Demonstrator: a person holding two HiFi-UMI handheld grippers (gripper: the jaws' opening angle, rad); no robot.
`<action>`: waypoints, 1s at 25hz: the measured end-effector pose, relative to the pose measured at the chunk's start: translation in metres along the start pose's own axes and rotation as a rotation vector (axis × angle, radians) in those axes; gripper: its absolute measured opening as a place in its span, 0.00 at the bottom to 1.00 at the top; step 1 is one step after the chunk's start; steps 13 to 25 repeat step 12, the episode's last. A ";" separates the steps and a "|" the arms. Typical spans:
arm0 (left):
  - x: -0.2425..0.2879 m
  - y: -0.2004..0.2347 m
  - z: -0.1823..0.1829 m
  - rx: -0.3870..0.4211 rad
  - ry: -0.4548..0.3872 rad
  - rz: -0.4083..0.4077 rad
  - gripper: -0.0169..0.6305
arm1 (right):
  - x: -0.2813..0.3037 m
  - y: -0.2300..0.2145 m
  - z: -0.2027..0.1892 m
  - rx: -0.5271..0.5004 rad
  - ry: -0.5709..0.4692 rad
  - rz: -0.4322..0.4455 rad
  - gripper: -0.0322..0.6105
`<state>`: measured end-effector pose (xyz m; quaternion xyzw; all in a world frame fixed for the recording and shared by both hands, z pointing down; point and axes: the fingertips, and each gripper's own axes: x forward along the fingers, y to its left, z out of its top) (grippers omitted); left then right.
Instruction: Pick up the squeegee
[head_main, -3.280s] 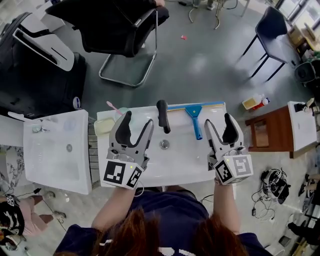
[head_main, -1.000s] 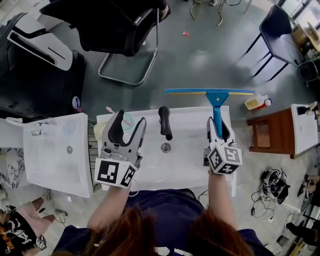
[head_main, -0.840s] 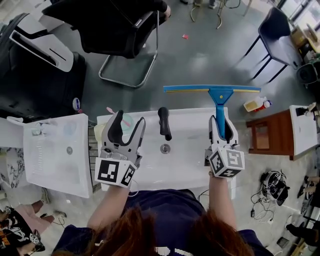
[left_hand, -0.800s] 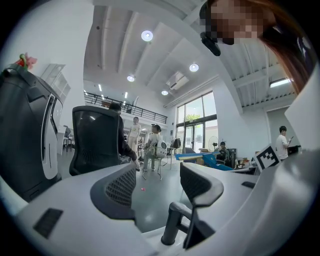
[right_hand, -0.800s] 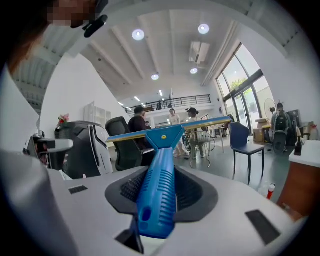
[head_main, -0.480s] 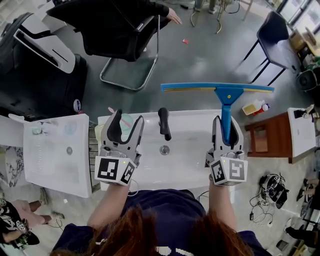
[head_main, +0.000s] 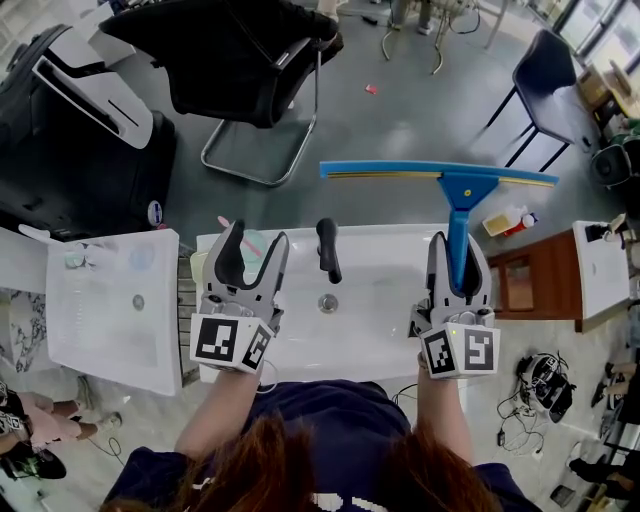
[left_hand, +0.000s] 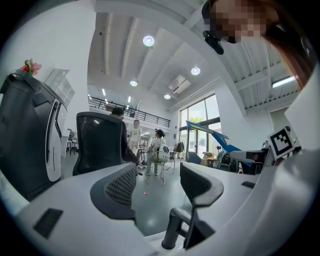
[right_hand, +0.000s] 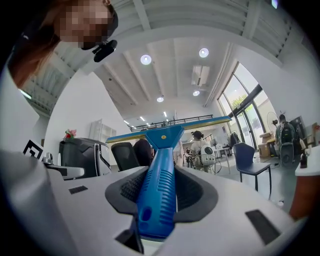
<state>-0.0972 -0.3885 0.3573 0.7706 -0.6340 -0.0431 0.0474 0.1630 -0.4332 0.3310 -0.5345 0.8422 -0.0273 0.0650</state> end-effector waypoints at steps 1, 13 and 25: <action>0.000 0.000 0.000 0.000 -0.001 0.001 0.44 | 0.000 0.000 0.002 -0.009 -0.002 0.000 0.30; -0.002 0.004 -0.002 -0.002 -0.007 0.019 0.44 | -0.003 0.008 0.005 -0.036 -0.018 0.010 0.30; -0.002 0.004 -0.002 -0.002 -0.007 0.019 0.44 | -0.003 0.008 0.005 -0.036 -0.018 0.010 0.30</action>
